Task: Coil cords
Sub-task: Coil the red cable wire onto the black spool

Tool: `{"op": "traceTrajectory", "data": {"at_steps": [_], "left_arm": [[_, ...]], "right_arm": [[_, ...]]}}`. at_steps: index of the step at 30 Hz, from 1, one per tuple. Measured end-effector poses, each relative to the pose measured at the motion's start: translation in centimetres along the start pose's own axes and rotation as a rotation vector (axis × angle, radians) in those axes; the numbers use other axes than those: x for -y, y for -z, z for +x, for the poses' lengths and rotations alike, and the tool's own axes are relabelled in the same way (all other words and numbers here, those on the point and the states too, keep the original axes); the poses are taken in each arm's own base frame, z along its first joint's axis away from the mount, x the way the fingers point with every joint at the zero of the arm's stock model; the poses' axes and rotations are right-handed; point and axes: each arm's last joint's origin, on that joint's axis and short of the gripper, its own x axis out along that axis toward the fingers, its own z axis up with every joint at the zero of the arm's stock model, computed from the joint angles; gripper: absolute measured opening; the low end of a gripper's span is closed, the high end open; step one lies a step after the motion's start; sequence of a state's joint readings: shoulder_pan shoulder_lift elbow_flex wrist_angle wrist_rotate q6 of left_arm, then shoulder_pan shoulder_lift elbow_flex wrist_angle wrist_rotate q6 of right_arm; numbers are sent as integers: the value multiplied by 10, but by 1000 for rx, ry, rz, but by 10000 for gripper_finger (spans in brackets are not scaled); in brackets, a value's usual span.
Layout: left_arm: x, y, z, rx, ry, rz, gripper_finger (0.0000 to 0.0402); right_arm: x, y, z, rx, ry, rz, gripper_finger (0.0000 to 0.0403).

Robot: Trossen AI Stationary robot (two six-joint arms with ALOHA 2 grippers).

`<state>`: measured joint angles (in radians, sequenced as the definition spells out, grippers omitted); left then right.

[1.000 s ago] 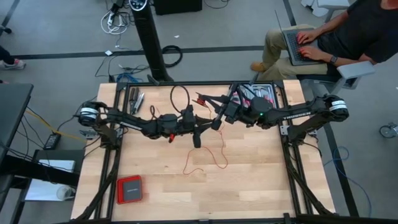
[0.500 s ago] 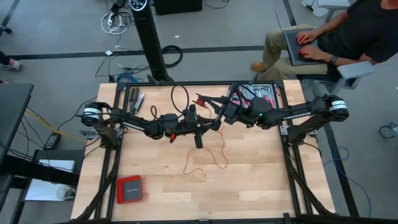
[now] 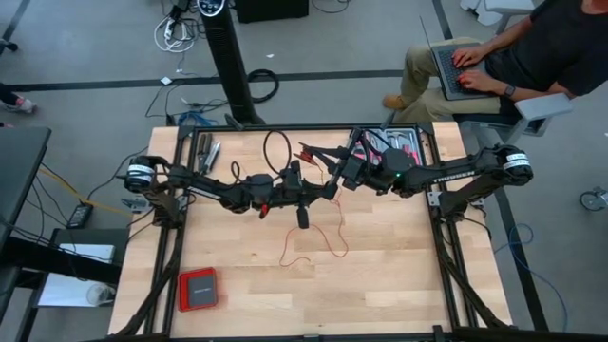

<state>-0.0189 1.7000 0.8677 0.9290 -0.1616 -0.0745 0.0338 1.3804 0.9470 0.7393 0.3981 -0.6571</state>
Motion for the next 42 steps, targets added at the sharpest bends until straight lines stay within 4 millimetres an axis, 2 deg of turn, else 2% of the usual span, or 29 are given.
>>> {"op": "traceTrajectory", "data": {"at_steps": [5, 12, 17, 25, 29, 36, 42], "left_arm": [[-3, 1, 0, -6, -33, 48, 2], [-23, -2, 2, 4, -128, 129, 1], [-29, -5, 1, -17, -208, 226, 0], [-31, -20, -17, -202, -253, 295, 0], [-31, -31, -29, -270, -255, 283, 0], [-31, -47, -41, -269, -242, 210, 0], [-28, -47, -42, -271, -167, 115, 0]], "right_arm": [[-1, -2, -1, 13, -5, 6, 0], [-4, -7, -3, 40, -11, 21, 0], [-10, -9, -6, 13, -20, 10, 0], [-8, -16, -26, -140, -76, -68, 0], [-6, -14, -34, -220, -128, -56, 0], [-10, -5, -39, -302, -210, -86, 0], [-15, 11, -34, -404, -194, -191, 0]]}}
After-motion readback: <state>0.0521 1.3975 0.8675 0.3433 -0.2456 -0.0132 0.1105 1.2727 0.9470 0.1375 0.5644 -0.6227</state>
